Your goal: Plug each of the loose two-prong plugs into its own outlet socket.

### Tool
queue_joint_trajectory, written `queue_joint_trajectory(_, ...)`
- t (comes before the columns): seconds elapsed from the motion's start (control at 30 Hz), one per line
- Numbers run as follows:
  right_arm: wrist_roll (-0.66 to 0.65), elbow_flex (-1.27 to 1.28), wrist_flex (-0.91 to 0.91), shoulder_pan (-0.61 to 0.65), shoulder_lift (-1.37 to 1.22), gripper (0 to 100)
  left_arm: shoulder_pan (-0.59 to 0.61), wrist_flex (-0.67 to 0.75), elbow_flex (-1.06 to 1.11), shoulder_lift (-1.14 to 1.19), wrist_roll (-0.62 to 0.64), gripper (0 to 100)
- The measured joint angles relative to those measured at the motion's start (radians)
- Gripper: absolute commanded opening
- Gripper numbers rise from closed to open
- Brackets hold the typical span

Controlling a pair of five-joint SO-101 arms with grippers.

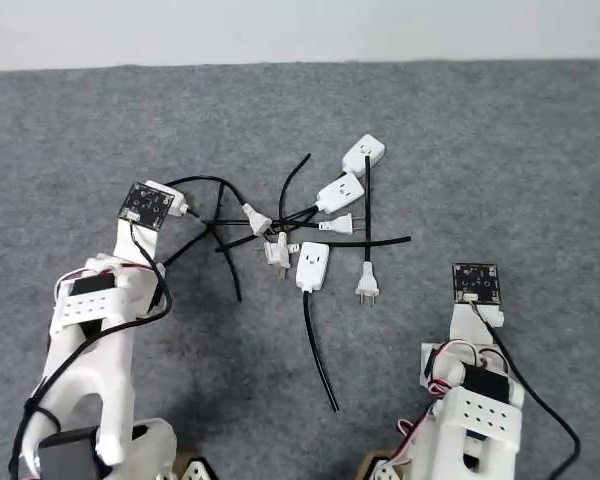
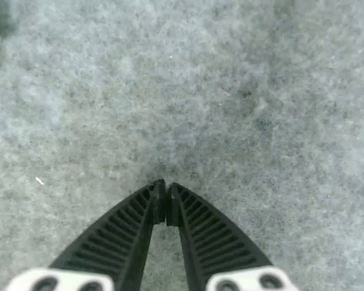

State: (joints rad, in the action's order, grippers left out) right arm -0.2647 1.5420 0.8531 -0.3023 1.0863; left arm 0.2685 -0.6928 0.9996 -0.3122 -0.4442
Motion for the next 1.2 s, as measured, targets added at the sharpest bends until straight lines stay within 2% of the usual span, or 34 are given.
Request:
queue_joint_trajectory(0.07, 0.0, 0.0, 0.0, 0.0, 0.0, 0.9, 0.02, 0.0, -0.008, 0.0, -0.02, 36)
queue_joint_trajectory(0.37, 0.0, 0.0, 0.0, 0.0, 0.0, 0.9, 0.064, 0.005, -0.009, 0.006, -0.181, 32)
queue_joint_trajectory(0.53, 0.0, 0.0, 0.0, 0.0, 0.0, 0.9, 0.068, 0.032, -0.08, 0.129, -0.21, 30)
queue_joint_trajectory(0.67, 0.0, 0.0, 0.0, 0.0, 0.0, 0.9, 0.081, -0.029, -0.212, 0.261, -0.212, 22)
queue_joint_trajectory(0.8, 0.0, 0.0, 0.0, 0.0, 0.0, 0.9, 0.077, -0.1, -0.269, 0.313, -0.227, 0)
queue_joint_trajectory(0.87, 0.0, 0.0, 0.0, 0.0, 0.0, 0.9, 0.077, -0.109, -0.269, 0.313, -0.23, 3)
queue_joint_trajectory(1.2, 0.0, 0.0, 0.0, 0.0, 0.0, 0.9, 0.066, -0.107, -0.183, 0.242, -0.21, 1)
